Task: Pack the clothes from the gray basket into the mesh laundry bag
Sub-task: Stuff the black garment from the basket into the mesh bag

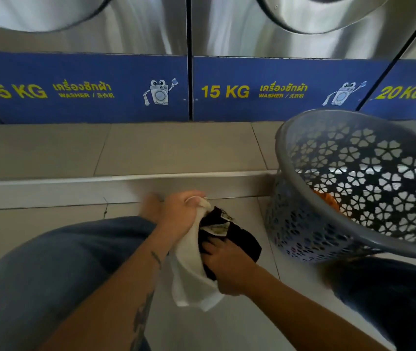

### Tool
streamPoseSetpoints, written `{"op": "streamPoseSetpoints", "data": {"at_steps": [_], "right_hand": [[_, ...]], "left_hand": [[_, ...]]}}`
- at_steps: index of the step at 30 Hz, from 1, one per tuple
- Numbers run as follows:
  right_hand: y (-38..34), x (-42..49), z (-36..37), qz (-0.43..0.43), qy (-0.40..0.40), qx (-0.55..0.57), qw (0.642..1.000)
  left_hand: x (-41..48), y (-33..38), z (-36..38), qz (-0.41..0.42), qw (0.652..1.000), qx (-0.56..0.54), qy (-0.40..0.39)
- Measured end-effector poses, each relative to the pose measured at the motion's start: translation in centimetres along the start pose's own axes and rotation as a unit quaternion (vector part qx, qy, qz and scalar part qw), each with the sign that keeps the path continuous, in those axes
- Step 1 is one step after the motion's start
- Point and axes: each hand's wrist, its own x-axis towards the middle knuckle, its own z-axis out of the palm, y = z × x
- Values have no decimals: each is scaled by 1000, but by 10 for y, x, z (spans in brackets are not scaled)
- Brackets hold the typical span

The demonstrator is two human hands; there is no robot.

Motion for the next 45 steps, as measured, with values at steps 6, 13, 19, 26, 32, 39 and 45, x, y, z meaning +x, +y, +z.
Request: {"op": "streamPoseSetpoints", "data": {"at_steps": [6,13,19,26,32,39,45], "right_hand": [[18,5,17,32,-72,59,995],[32,-19,-11,215,179,180,943],[34,-14,8,261,8,289,921],[13,-4,-11,244,89,402,878],[-8,10,-5,160,-53,356,919],[9,-2,-23,190,-185,204,942],[27,-24,-47,194,-85,290,933]], "left_hand": [[0,-7,4,60,996,63,-5],[5,-13,-1,52,991,123,10],[-9,-26,7,66,977,190,-74],[-11,-25,4,24,984,170,-38],[2,-24,-9,-14,991,96,88],[3,-36,-10,-14,990,52,132],[5,-26,-1,22,996,46,76]]}}
